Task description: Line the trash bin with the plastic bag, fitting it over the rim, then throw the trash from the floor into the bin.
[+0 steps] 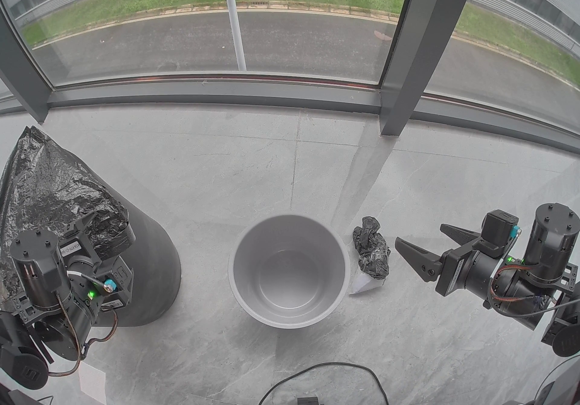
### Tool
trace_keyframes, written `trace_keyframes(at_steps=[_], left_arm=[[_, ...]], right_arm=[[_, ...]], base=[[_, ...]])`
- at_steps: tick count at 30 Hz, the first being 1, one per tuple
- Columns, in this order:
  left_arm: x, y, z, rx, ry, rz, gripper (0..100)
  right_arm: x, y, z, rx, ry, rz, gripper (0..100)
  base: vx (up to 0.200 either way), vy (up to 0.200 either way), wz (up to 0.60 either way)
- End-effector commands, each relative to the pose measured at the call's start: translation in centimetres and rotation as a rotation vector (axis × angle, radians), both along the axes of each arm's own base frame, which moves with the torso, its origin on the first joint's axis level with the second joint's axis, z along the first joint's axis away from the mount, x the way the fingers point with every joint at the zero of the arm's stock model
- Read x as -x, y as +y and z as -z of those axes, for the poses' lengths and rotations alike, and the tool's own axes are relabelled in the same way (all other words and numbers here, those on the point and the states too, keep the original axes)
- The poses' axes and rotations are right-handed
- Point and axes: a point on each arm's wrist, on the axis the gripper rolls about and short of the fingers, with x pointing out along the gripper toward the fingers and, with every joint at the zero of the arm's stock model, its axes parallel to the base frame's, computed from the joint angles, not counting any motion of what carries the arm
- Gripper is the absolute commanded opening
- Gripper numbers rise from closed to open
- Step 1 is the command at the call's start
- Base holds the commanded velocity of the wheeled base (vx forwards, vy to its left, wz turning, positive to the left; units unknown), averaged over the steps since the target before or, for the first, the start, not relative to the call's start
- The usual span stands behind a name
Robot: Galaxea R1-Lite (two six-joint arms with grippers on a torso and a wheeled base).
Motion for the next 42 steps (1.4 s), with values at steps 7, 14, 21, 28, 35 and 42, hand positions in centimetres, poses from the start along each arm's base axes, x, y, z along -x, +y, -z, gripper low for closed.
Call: trace_keyframes(at_steps=[7,14,21,28,35,42], left_arm=[[-0.5,-0.1,-0.3,0.008,-0.019,-0.005,0],[-0.4,-0.1,-0.4,0.013,-0.024,-0.003,0],[0.3,0.1,-1.3,0.036,-0.07,0.008,0],[1.4,0.2,-4.5,0.207,-0.225,0.03,0],[0.9,-3.0,-9.9,0.823,-0.386,0.134,0],[1.1,-4.2,-15.0,1.326,-0.477,0.209,0]], right_arm=[[0.1,0.0,-0.1,-0.003,-0.006,-0.001,100],[0.1,0.0,-0.2,-0.004,-0.007,-0.001,100],[0.1,-0.1,-0.2,-0.006,-0.01,0.002,100],[0.1,-0.1,-0.4,-0.01,-0.016,0.001,100],[0.2,-0.1,-0.4,-0.012,-0.018,0.001,100],[0.3,-0.2,-0.7,-0.021,-0.028,-0.001,100]], base=[[0.0,0.0,0.0],[0.0,0.0,0.0],[0.0,0.0,0.0],[0.0,0.0,0.0],[0.0,0.0,0.0],[0.0,0.0,0.0]])
